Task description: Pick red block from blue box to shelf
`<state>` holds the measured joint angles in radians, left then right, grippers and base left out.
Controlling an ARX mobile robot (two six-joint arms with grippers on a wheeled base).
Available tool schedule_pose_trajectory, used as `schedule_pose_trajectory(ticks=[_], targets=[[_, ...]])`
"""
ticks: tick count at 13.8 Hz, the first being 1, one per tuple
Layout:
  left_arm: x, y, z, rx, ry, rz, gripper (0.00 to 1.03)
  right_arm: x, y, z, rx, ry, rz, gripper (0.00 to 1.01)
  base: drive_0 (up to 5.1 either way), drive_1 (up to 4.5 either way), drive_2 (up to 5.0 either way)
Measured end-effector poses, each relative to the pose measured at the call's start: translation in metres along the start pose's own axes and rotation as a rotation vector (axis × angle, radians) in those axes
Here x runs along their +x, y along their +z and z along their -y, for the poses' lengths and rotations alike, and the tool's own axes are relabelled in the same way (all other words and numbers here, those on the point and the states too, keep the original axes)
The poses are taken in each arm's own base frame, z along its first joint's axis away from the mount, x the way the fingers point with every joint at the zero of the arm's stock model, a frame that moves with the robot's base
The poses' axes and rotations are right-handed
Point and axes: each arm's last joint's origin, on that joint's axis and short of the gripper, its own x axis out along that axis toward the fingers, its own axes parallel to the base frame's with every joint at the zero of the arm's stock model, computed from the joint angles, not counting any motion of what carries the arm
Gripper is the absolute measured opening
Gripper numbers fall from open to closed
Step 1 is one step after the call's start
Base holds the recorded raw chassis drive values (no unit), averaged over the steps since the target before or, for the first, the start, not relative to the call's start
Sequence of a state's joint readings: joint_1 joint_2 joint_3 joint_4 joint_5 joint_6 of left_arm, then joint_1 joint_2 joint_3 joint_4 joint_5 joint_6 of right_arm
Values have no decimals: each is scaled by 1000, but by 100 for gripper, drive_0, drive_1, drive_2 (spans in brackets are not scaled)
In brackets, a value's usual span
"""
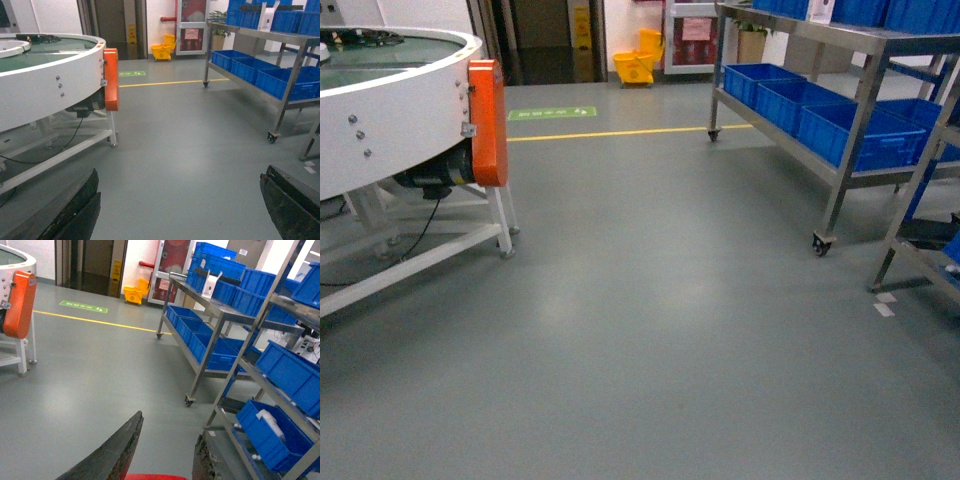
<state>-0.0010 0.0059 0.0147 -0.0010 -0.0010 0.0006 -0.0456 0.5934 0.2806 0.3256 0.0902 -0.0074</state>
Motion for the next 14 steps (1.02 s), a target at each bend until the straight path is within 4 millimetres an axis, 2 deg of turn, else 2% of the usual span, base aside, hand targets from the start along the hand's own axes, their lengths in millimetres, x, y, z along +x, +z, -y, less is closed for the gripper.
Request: schedule_pose_trajectory(ticks=[14], targets=[[0,0,0,0,0,-3,98,0,0,0,0,1,-4,27,-152,259,-562]])
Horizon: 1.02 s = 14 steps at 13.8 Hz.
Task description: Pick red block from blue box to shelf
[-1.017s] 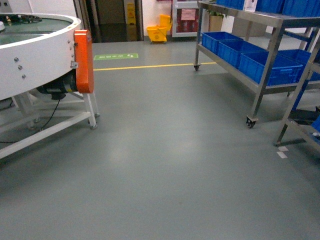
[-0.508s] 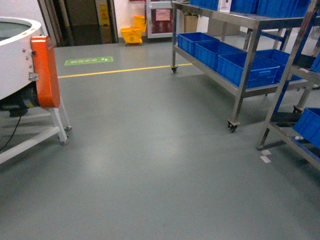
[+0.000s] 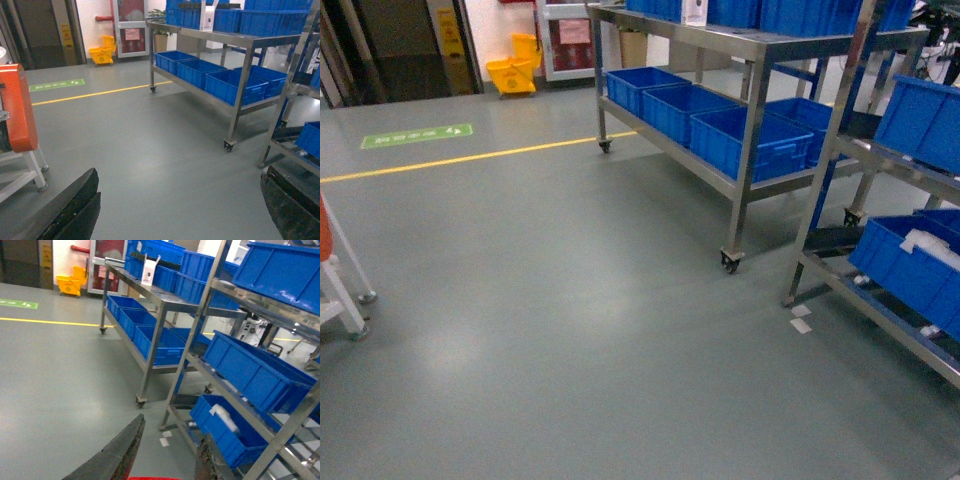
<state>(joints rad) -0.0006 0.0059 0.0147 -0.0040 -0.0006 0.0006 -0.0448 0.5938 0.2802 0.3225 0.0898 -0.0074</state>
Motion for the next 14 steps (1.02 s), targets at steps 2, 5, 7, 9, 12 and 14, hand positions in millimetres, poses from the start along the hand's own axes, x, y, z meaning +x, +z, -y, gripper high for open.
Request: schedule_pose_trajectory(ticks=[2,5,7,9,12,14], targets=[[0,0,0,0,0,1,98,0,0,0,0,0,3,27,-157,253,-568],[0,0,0,0,1,-1,98,0,0,0,0,0,-1,27,-172,238,-583],[0,0,0,0,2,-2,98,0,0,0,0,0,2,27,-162,248,-573],[0,0,0,0,0,3,98,0,0,0,0,0,1,27,-157,48,-362],[0,0,0,0,2,-3,98,0,0,0,0,0,-2,27,-195,-195,-195],[0,0,0,0,0,-1,98,0,0,0,0,0,0,27,-199,-199,-199]])
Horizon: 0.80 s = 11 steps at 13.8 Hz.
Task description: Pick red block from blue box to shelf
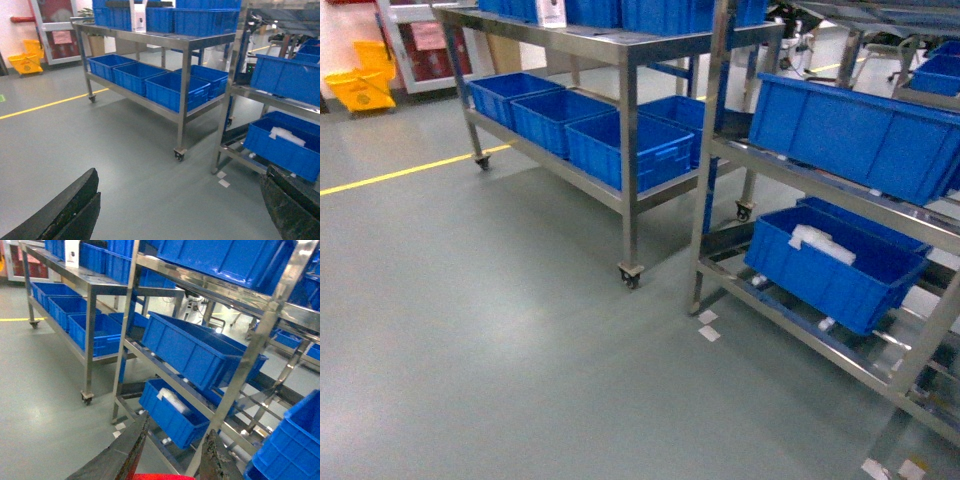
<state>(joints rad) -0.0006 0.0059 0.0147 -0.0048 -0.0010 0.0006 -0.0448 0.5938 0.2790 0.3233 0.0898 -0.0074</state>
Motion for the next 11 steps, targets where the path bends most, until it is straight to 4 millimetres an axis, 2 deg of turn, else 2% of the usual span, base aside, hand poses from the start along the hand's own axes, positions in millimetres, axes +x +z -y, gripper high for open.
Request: schedule_pose_trajectory(ticks=[11], targets=[[0,0,0,0,0,0,98,0,0,0,0,0,0,27,-161,-161,-161]])
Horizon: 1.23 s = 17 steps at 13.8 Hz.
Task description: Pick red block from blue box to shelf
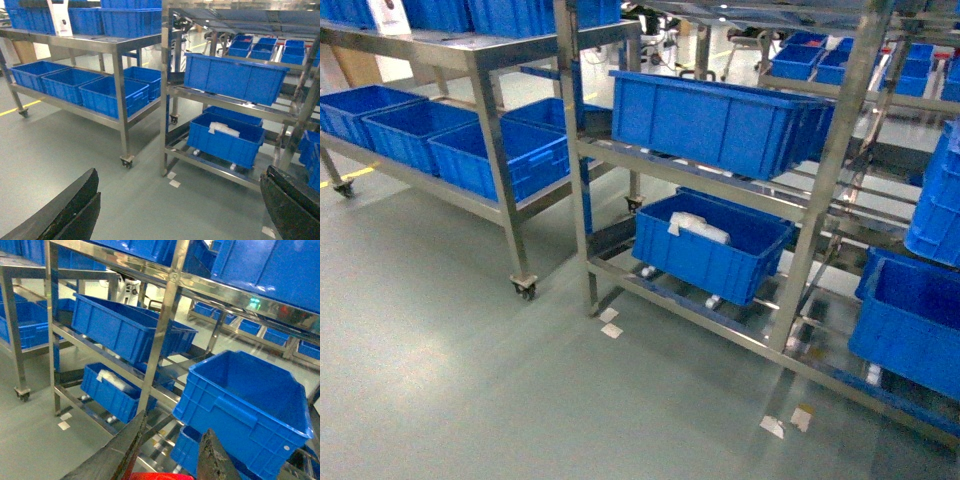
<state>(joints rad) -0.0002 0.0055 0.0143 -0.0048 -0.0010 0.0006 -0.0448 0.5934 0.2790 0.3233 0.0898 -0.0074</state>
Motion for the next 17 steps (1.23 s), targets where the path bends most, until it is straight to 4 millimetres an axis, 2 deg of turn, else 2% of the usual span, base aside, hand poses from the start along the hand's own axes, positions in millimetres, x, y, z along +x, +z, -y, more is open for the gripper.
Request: schedule_pose_trajectory(ticks=[17], targets=[[0,0,0,0,0,0,98,0,0,0,0,0,0,27,-159,-159,-159]])
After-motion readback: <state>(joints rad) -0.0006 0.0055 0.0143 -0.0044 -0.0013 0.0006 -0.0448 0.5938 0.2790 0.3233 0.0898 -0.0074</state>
